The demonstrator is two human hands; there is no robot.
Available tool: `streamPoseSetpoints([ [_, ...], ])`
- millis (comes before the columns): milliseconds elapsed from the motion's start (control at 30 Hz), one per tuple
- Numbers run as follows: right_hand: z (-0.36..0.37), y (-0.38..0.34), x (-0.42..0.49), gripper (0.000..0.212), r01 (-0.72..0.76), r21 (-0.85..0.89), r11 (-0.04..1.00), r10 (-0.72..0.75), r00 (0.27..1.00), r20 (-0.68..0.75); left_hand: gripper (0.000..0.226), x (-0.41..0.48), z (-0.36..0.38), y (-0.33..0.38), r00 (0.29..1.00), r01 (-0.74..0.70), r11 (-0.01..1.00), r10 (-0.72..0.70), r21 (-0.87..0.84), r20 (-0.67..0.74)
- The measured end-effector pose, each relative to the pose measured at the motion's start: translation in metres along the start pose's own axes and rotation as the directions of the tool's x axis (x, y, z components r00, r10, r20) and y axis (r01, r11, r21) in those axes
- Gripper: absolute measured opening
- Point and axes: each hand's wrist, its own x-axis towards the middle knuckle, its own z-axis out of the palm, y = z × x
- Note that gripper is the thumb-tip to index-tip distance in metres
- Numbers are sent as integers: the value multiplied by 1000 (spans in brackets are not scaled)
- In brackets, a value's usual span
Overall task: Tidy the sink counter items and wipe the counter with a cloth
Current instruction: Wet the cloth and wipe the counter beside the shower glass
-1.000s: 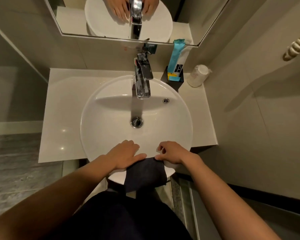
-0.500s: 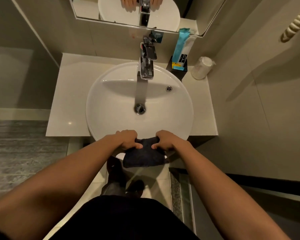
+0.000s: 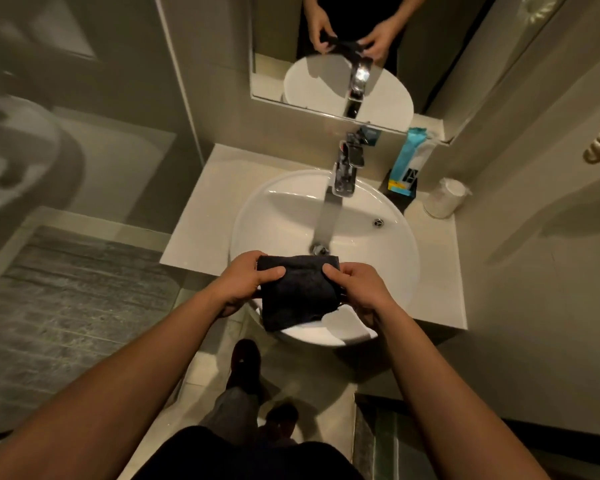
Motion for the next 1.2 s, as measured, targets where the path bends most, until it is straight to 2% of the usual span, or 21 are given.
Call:
streamPoseSetpoints([
  [100,17,-26,6,27,36,60,998,-38,999,28,24,-4,-18,8,996,-49,986,37,-162,-79],
  [300,58,-80,41,21,141,69,988,-145,988,61,24,17,-64,38,960,-154,958,87,-242,-267],
  [533,112,-139,109,21,126,57,990,-131,988,79,17,75,-127,85,881,-206,965,111,-161,-461],
  [667,139,-167,160,24,105,44,994,-105,994,11,9,124,-162,116,864,-197,975,125,-99,-488],
  [767,150,-190,213,37,96,2,995,-95,992,-86,10,172,-189,144,867,-179,984,149,-18,-476],
  [833,149,-191,267,49,104,-78,992,-113,986,-126,31,208,-207,158,870,-110,985,159,132,-466],
  [900,149,-195,297,58,55,-206,977,-90,982,-164,56,239,-221,161,853,12,945,161,327,-497],
  [967,148,-198,299,58,22,-401,916,-109,975,-195,64,260,-226,151,840,81,898,172,433,-514],
  [1033,144,-189,295,51,52,-526,849,-182,963,-200,64,269,-221,133,842,88,860,205,502,-499],
  [1100,140,-175,288,48,81,-581,810,-240,949,-203,57,275,-214,110,856,37,823,267,567,-443],
  [1200,135,-148,271,45,86,-688,720,-328,916,-229,49,278,-204,81,908,-57,744,315,665,-276],
])
